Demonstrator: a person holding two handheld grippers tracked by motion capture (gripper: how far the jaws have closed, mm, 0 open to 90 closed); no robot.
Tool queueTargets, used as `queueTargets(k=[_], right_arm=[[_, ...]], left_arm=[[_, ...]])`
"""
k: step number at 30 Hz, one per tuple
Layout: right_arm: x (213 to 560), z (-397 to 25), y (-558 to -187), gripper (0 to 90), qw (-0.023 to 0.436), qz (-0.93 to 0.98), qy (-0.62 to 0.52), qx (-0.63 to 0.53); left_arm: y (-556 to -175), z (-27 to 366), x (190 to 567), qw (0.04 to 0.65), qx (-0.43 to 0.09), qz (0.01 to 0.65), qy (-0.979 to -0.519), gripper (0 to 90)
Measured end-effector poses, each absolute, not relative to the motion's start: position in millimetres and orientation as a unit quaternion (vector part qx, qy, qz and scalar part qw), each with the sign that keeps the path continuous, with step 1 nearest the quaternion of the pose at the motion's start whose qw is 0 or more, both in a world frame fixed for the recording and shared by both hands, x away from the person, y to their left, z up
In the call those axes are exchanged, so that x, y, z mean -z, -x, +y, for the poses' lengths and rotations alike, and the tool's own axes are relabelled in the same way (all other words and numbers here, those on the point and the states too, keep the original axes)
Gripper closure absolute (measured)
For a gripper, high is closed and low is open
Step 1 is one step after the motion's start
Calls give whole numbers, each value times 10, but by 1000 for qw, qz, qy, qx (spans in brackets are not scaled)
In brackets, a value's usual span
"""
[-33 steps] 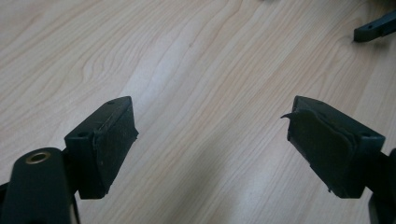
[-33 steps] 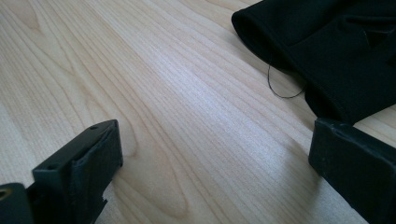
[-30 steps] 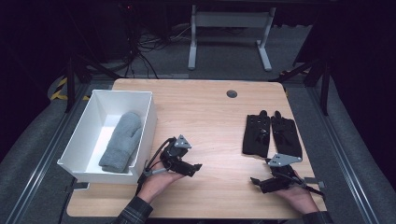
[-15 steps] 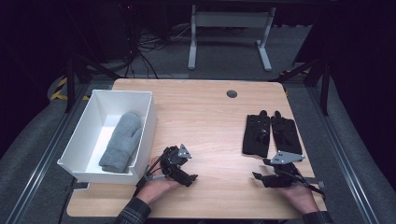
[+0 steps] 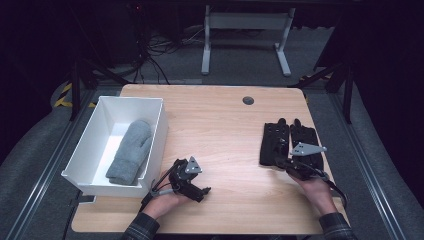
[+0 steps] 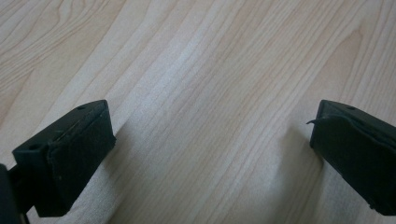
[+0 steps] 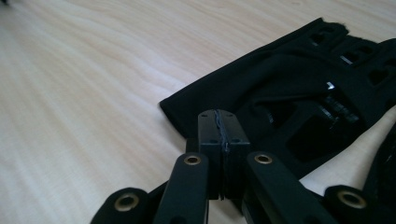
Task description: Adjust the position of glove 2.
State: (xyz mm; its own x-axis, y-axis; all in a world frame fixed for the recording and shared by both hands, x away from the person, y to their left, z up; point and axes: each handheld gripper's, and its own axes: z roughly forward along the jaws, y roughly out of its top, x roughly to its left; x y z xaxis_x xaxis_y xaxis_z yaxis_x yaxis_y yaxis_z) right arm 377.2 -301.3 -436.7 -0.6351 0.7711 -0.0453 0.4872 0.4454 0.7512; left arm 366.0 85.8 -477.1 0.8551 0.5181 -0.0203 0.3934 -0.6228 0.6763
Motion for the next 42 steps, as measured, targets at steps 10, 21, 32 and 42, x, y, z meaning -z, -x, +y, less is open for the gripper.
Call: queueTargets(k=[10,21,32,42], right_arm=[[4520,-2957,-4069,900,185,839,-385,-337],[4522,-2870,-3961,900,153,859,-347,-344],[4512,-2672,-3574,900,117,886,-293,-341],[4491,-2459,-3312,900,110,900,-257,-336]], left_arm=[[-3652,883,4781,358,-91,253,-895,2],[-3659,886,4783,359,-89,249,-895,0],[-3659,886,4783,359,-89,249,-895,0],[-3657,886,4782,359,-90,249,-895,1]])
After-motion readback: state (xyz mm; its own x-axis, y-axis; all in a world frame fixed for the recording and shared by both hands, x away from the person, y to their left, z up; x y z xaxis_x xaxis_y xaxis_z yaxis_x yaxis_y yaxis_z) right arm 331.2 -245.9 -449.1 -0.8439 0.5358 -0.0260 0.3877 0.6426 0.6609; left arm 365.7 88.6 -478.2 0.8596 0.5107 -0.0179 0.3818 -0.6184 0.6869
